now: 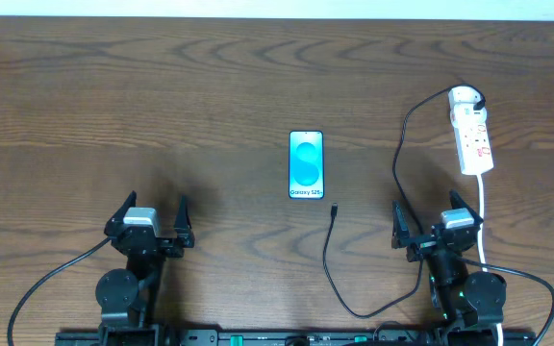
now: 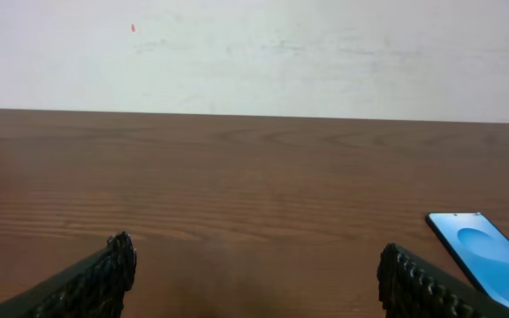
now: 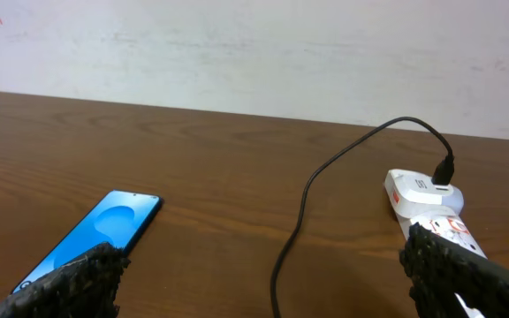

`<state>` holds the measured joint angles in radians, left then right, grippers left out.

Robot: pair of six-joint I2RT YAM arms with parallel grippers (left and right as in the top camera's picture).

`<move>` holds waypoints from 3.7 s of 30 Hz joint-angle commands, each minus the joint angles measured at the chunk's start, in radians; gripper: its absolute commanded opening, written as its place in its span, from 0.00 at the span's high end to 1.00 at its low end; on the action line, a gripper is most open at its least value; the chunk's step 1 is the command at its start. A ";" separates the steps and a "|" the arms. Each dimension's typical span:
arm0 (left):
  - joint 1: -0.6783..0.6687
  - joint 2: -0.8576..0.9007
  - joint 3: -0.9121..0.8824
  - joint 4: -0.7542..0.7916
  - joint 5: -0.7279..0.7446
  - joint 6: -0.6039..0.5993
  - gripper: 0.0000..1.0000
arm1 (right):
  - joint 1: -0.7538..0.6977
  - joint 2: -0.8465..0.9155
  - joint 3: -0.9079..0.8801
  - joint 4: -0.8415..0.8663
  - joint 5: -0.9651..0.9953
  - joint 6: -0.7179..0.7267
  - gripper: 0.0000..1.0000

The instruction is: Plug charger to phone and switch on socket

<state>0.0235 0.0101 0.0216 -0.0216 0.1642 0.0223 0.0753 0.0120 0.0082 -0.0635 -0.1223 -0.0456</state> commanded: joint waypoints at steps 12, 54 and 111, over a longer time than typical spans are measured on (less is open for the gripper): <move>0.005 -0.006 -0.010 0.205 0.321 -0.079 0.11 | 0.005 -0.005 -0.003 -0.003 0.005 -0.012 0.01; -0.388 1.579 1.656 -1.249 0.168 -0.170 0.10 | 0.005 -0.005 -0.003 -0.003 0.005 -0.012 0.01; -0.670 2.242 2.031 -1.180 -0.217 -0.742 0.10 | 0.005 -0.005 -0.003 -0.003 0.005 -0.012 0.01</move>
<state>-0.6472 2.2498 2.0777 -1.2037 -0.0109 -0.6968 0.0753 0.0120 0.0078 -0.0635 -0.1184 -0.0460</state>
